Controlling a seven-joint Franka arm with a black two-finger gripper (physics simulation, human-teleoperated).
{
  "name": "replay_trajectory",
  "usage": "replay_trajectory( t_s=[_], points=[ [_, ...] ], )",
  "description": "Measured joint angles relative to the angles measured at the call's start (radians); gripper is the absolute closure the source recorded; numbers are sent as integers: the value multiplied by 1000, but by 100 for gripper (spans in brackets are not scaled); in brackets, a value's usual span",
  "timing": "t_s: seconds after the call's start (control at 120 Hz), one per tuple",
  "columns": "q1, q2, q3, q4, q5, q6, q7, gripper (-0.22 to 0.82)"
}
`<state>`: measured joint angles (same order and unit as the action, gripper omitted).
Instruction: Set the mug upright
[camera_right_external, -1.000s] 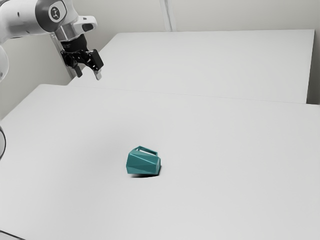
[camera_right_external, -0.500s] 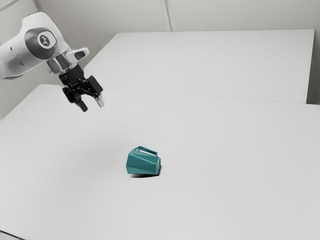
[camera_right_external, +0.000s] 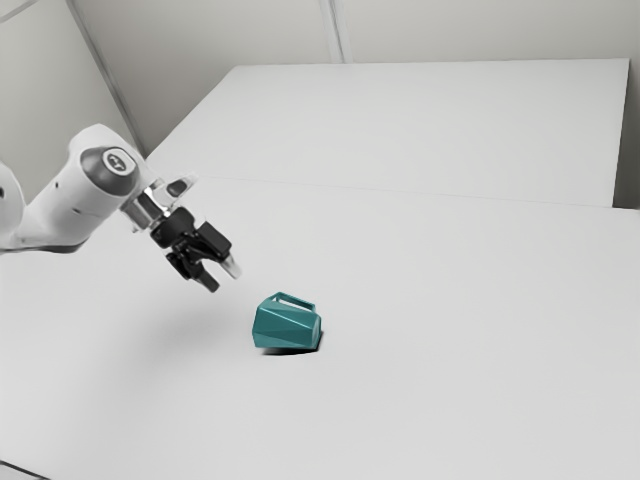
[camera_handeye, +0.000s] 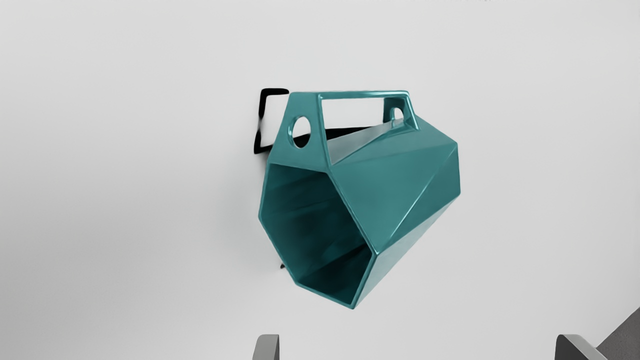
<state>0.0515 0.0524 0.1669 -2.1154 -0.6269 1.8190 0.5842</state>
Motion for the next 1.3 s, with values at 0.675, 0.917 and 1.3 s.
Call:
replay_trajectory(
  t_s=[0.675, 0.917, 1.3],
  points=[
    [-15, 90, -3, -138, -327, 92, 264, 0],
    [-20, 90, -13, -155, -385, 92, 308, 12],
    [-22, 77, -15, -150, -404, 91, 353, 69]
  ],
)
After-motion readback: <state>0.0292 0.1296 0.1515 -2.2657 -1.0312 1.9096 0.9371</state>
